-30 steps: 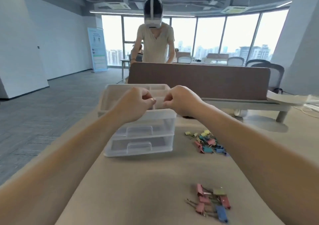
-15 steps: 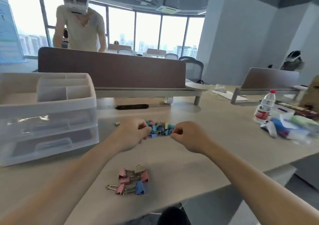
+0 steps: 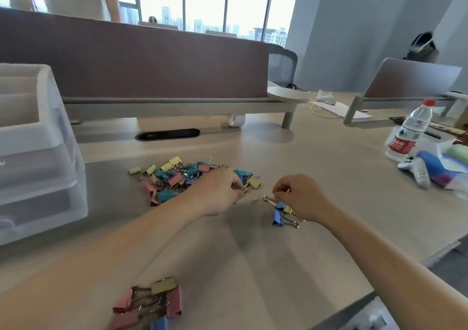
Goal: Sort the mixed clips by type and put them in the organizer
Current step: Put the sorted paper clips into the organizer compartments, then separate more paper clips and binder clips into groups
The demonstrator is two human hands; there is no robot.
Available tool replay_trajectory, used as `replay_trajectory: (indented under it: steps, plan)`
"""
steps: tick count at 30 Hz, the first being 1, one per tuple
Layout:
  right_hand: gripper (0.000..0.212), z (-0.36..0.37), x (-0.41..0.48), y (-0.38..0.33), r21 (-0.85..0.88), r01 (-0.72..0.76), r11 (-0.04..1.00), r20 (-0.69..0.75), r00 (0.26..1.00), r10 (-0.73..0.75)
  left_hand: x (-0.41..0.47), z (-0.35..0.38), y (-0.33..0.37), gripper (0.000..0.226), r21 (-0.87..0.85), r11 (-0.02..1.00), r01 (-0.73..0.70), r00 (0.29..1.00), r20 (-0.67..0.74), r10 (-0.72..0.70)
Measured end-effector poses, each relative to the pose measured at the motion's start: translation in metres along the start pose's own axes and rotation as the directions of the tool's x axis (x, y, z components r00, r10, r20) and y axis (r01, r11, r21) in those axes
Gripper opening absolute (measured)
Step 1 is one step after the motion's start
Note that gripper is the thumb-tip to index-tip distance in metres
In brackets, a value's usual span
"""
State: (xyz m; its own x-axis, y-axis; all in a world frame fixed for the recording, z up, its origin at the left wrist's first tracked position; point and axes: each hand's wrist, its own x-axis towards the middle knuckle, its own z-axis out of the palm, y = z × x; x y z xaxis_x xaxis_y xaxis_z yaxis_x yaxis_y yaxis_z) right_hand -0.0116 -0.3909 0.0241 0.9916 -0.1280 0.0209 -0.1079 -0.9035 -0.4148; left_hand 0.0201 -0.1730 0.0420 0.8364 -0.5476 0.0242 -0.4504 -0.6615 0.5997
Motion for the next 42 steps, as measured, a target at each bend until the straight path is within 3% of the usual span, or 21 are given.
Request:
replay_trajectory:
  steps: [5, 10, 15, 20, 29, 33, 38, 42]
  plan:
    - [0.013, -0.003, 0.014, 0.027, -0.054, -0.003, 0.999, -0.002, 1.000, 0.003, 0.028, 0.010, 0.004, 0.016, 0.078, 0.997, -0.022, 0.999, 0.046, 0.018]
    - [0.048, -0.005, 0.012, 0.036, -0.170, 0.048, 0.984, 0.016, 0.999, -0.045, 0.047, 0.020, 0.006, 0.019, 0.125, 0.992, -0.019, 0.998, 0.063, 0.012]
    - [0.074, -0.003, 0.001, 0.025, -0.200, 0.128, 0.972, 0.170, 0.981, -0.094, 0.052, 0.031, 0.008, 0.030, 0.203, 0.979, -0.017, 0.999, 0.048, 0.008]
    - [0.056, -0.006, -0.003, 0.029, -0.204, 0.140, 0.969, 0.184, 0.978, -0.102, 0.048, 0.036, 0.003, 0.038, 0.229, 0.973, 0.004, 0.999, 0.048, -0.016]
    - [0.029, -0.021, -0.008, 0.046, -0.272, 0.070, 0.960, 0.208, 0.978, -0.012, 0.037, 0.030, -0.005, 0.025, 0.203, 0.979, 0.004, 1.000, 0.008, -0.005]
    - [0.025, -0.022, -0.004, 0.046, -0.255, 0.057, 0.965, 0.179, 0.984, -0.011, 0.030, 0.021, -0.015, 0.019, 0.195, 0.981, 0.019, 1.000, -0.015, -0.016]
    - [0.023, -0.005, 0.017, 0.017, -0.230, 0.173, 0.958, 0.083, 0.984, -0.158, 0.030, 0.002, -0.029, 0.012, 0.187, 0.982, 0.028, 0.996, -0.083, -0.012]
    - [0.028, 0.010, 0.039, 0.002, -0.183, 0.146, 0.972, 0.039, 0.989, -0.141, 0.038, -0.010, -0.040, 0.007, 0.224, 0.974, 0.021, 0.992, -0.127, 0.008]
